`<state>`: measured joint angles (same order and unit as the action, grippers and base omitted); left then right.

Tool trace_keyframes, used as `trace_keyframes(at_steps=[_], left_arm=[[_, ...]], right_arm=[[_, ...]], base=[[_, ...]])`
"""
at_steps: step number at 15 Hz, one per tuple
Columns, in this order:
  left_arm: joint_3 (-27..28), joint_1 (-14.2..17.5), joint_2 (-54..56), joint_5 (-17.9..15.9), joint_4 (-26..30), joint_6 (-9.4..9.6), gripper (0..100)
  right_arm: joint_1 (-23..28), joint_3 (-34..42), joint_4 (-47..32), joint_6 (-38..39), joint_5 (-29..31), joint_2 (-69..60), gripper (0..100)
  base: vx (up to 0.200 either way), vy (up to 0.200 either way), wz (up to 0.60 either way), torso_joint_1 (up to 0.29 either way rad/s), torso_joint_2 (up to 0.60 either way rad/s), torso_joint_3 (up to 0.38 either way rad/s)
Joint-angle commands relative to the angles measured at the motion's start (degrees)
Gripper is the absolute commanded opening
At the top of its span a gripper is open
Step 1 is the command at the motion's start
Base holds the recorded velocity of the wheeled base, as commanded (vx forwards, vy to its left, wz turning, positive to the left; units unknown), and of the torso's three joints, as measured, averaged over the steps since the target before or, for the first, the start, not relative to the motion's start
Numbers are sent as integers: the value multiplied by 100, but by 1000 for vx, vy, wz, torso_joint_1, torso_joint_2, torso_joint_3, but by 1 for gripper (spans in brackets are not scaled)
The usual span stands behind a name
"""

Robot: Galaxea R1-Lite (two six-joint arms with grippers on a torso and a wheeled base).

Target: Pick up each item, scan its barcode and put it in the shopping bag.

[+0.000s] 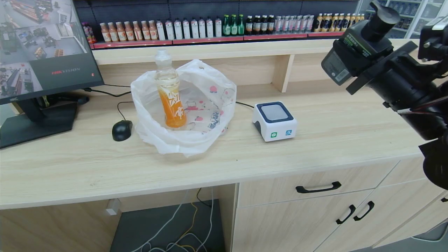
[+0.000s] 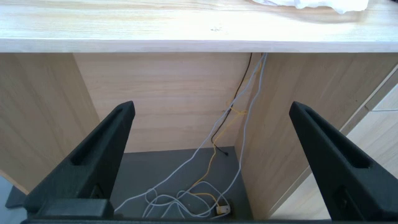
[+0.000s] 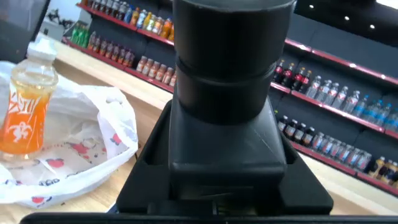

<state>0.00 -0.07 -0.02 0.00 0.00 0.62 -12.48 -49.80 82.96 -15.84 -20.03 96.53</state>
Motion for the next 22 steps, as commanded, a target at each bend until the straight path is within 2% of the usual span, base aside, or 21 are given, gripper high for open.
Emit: trace_keyframes(at_steps=[1,4,7,9,15,22], left_arm=[[0,-1,2,0,0,8,100],[0,-1,2,0,0,-1,100],[0,-1,2,0,0,-9,100],[0,-1,2,0,0,-18,100],[0,-1,2,0,0,-27,100],[0,-1,2,0,0,-27,100]], right_arm=[[97,497,282,353,395,-90,0],[88,840,344,608,799,-160,0],[62,972,370,1021,1625,-178,0],[71,1201,405,1153,1941,-204,0],[53,1288,529,1276,2258,-37,0],[-26,919,537,1452,2258,297,0]], base=[[0,0,0,0,0,0],[0,0,0,0,0,0],[0,0,0,0,0,0],[0,0,0,0,0,0],[0,0,0,0,0,0],[0,200,0,4,3,4]])
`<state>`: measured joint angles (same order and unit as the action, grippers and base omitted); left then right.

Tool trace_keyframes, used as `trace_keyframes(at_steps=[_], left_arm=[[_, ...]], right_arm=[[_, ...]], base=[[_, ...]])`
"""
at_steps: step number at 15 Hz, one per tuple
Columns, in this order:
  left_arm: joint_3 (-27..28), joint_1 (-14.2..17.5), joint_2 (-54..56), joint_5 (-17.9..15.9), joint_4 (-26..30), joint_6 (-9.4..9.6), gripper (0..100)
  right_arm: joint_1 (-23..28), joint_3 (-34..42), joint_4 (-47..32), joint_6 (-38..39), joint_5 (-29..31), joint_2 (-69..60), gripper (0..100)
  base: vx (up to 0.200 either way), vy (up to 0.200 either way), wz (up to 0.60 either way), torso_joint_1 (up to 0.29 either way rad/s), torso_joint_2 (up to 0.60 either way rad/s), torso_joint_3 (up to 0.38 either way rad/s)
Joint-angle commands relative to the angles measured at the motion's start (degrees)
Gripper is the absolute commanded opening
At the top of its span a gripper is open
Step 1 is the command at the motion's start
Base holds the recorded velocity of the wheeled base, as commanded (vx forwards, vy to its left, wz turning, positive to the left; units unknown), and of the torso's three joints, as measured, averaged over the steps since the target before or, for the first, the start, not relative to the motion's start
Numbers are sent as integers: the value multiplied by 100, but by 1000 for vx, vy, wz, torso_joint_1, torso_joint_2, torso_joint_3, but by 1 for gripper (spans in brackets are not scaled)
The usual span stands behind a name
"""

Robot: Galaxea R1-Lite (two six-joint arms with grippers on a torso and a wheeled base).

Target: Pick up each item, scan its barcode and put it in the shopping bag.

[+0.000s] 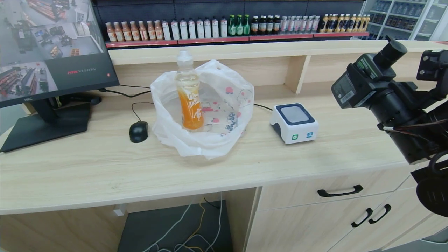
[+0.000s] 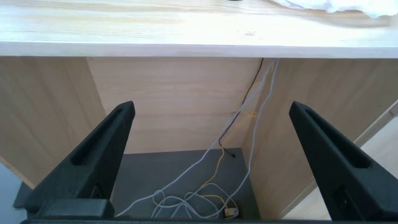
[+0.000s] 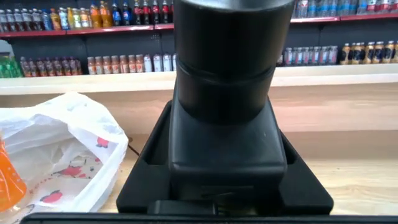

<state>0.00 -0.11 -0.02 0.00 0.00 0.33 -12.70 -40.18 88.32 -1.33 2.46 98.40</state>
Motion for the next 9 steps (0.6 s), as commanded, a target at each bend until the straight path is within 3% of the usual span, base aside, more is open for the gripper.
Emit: trace_keyframes(at_steps=[1,9], left_arm=[[0,2,2,0,0,2,100],[0,11,2,0,0,2,100]], right_arm=[[-4,-34,1,1,-27,109,0],[-145,-60,27,45,-114,188,0]], base=[[0,200,0,-7,-2,-2],[0,200,0,1,1,-1]])
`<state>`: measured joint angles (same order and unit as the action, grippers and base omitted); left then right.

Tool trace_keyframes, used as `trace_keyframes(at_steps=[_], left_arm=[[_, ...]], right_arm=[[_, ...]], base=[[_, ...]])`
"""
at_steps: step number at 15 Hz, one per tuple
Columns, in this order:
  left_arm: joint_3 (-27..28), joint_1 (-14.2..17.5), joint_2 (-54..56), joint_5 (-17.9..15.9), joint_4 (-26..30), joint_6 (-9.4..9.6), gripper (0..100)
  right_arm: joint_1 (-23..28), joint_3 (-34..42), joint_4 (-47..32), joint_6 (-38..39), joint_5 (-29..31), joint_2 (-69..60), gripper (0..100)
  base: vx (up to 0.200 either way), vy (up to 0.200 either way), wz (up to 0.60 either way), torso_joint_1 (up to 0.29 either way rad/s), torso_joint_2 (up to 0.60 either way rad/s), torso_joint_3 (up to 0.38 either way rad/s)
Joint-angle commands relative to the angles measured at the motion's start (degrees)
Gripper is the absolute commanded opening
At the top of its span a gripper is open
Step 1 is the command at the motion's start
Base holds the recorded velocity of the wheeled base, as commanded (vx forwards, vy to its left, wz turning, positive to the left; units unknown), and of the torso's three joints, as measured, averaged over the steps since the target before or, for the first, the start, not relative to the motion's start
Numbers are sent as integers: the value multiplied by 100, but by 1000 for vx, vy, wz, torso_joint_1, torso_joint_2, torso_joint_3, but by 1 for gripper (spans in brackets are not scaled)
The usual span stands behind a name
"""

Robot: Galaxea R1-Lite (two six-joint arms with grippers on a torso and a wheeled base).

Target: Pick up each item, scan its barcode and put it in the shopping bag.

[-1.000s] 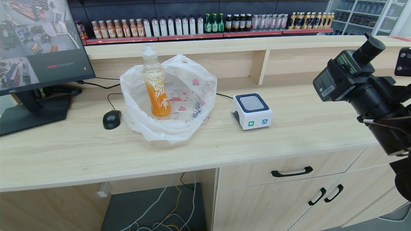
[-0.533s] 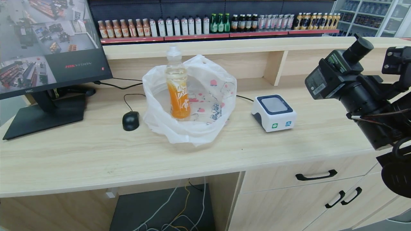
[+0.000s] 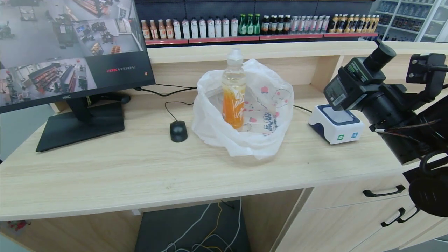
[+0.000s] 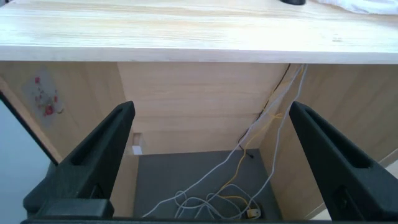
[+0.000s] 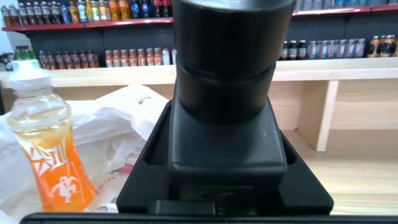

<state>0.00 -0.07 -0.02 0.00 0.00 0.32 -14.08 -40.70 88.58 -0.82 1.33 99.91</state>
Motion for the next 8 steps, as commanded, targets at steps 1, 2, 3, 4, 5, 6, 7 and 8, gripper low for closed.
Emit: trace_keyframes(at_steps=[1,2,3,4,5,6,7,8], left_arm=[[0,7,2,0,0,3,100],[0,-1,2,0,0,3,100],[0,-1,2,0,0,3,100],[0,-1,2,0,0,3,100],[0,-1,2,0,0,12,100],[0,-1,2,0,0,12,100],[0,-1,2,0,0,12,100],[0,-1,2,0,0,12,100]], right_arm=[[-16,-8,10,-6,-10,37,0],[-16,-16,10,-6,-10,46,0],[-16,-25,19,-6,-19,54,0],[-33,-43,19,-6,-10,81,0],[-42,-43,28,-15,-10,90,0],[-95,-52,37,-15,-10,98,0],[-130,-52,46,-15,-10,125,0],[-183,-60,46,-15,-10,134,0]], base=[[0,200,0,2,2,2],[0,200,0,2,2,2],[0,0,0,0,0,0],[0,0,0,0,0,0],[0,0,0,0,0,0],[0,0,0,0,0,0],[0,0,0,0,0,0],[0,0,0,0,0,0]])
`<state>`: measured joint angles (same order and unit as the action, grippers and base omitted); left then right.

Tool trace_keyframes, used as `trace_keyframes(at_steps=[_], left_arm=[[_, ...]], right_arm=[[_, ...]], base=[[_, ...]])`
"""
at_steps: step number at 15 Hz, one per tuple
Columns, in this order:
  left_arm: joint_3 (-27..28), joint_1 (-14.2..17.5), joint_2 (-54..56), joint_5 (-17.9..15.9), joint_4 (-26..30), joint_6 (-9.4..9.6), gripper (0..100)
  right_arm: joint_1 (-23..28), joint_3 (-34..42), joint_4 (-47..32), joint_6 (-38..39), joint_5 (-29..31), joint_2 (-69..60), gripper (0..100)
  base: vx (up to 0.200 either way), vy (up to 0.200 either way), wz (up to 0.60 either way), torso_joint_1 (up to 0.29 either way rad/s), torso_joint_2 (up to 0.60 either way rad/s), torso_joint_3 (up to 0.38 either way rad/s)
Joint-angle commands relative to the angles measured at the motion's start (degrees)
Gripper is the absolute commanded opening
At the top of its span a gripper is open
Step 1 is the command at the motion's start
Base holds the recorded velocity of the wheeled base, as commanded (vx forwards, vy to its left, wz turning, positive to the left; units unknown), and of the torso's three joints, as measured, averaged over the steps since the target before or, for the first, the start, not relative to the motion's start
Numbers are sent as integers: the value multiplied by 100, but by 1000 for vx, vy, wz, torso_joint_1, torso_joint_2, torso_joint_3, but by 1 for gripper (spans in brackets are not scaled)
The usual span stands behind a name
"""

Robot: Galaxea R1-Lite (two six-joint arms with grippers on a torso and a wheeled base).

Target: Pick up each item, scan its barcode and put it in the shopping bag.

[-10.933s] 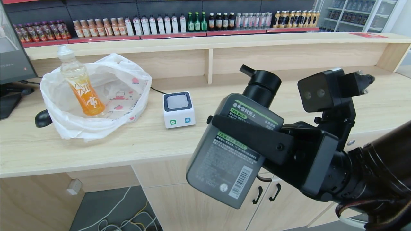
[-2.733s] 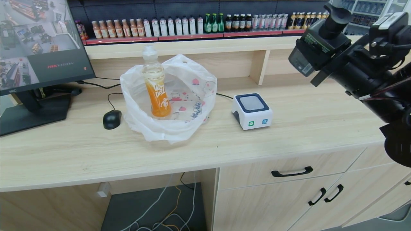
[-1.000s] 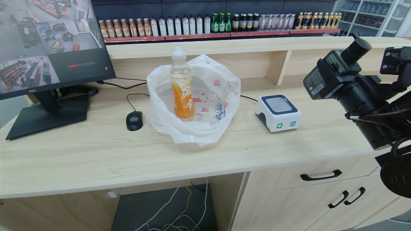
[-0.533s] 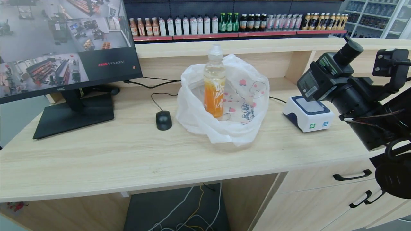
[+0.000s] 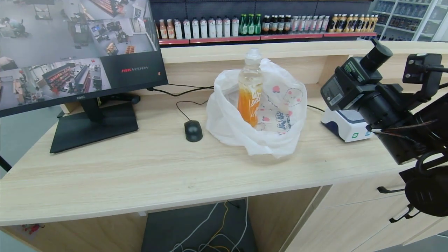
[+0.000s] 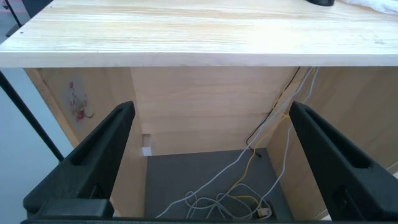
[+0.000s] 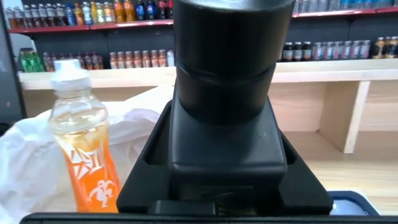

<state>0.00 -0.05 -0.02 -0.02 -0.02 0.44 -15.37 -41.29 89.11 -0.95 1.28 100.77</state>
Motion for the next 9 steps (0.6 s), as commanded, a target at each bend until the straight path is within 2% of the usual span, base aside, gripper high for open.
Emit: trace_keyframes(at_steps=[1,3,9], left_arm=[[0,5,2,2,2,0,100],[0,-4,2,2,2,0,100],[0,-4,2,2,2,0,100]], right_arm=[[-106,-19,-8,-2,-5,57,0],[-256,-160,-8,-10,-5,180,0],[-282,-195,-8,-2,-5,356,0]], base=[[0,0,0,0,0,0],[0,0,0,0,0,0],[0,0,0,0,0,0]])
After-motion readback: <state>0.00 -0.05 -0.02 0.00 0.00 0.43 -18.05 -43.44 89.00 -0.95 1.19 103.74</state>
